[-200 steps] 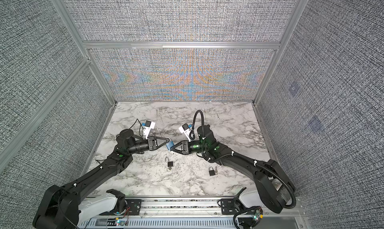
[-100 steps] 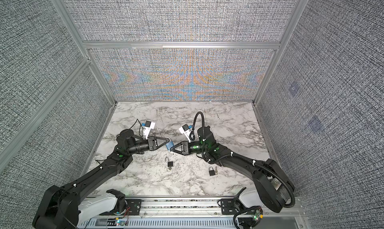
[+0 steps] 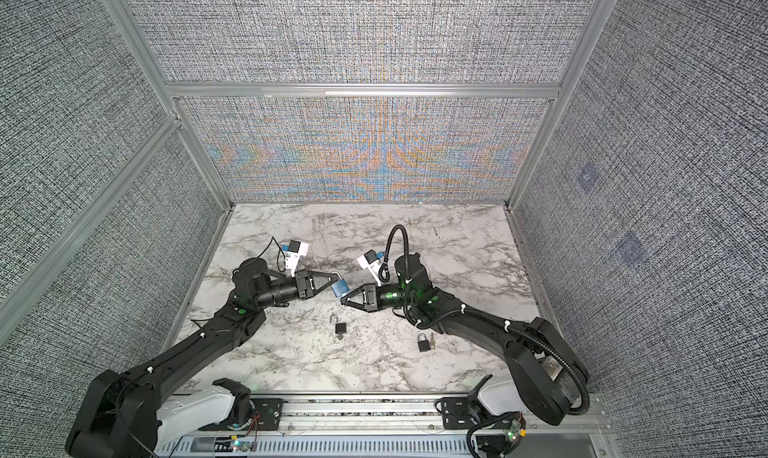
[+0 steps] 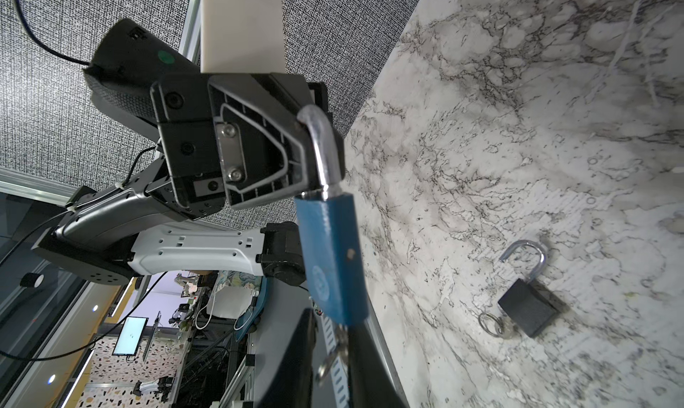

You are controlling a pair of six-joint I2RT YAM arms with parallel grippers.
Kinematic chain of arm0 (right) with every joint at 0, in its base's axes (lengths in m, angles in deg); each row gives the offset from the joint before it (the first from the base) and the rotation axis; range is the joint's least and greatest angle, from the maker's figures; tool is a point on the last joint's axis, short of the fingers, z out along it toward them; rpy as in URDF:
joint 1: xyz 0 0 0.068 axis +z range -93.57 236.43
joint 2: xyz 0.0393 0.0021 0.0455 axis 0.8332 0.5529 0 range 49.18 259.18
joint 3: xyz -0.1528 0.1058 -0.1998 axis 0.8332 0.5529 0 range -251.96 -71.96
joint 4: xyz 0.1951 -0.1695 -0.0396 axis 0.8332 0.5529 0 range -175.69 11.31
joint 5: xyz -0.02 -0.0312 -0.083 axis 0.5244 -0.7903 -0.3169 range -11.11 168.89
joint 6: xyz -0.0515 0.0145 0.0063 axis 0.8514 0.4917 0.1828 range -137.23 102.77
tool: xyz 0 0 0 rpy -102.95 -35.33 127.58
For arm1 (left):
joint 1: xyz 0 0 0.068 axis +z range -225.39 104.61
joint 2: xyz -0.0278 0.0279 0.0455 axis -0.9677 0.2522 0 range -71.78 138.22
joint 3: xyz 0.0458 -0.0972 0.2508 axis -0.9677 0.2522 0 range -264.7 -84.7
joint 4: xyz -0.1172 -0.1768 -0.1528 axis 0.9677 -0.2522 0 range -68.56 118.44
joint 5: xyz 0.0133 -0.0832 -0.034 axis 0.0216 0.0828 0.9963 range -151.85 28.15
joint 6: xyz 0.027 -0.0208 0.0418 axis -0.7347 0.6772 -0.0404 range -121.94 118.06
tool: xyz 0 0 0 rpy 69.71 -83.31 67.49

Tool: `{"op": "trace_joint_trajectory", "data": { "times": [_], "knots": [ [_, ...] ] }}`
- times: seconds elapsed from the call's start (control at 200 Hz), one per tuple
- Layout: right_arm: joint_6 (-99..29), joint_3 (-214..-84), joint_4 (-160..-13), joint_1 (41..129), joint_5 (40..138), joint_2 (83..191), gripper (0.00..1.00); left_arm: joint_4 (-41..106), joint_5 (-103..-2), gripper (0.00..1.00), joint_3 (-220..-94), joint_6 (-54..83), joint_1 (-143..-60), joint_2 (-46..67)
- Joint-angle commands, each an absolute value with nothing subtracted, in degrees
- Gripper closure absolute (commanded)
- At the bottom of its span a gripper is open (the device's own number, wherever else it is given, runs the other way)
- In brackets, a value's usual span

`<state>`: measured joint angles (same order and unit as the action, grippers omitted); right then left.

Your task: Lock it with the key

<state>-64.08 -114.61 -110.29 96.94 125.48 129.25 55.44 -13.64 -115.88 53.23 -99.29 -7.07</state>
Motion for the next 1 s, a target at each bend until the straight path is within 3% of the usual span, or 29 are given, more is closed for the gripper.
{"op": "trace_joint_trajectory", "data": {
  "times": [0.0, 0.705, 0.995],
  "knots": [
    [-64.59, -114.44, -112.70, 97.04, 125.70, 129.56, 0.98, 57.66, -14.12, 1.00, -116.16, 52.90, -99.30, -7.51],
    [-65.61, -108.03, -111.53, 96.78, 122.58, 123.43, 1.00, 62.58, -17.64, 1.00, -116.59, 52.92, -97.17, -6.87],
    [-62.17, -106.33, -101.96, 93.18, 117.42, 117.32, 1.00, 59.60, -17.05, 1.00, -118.38, 51.84, -96.74, -3.10]
  ]
}}
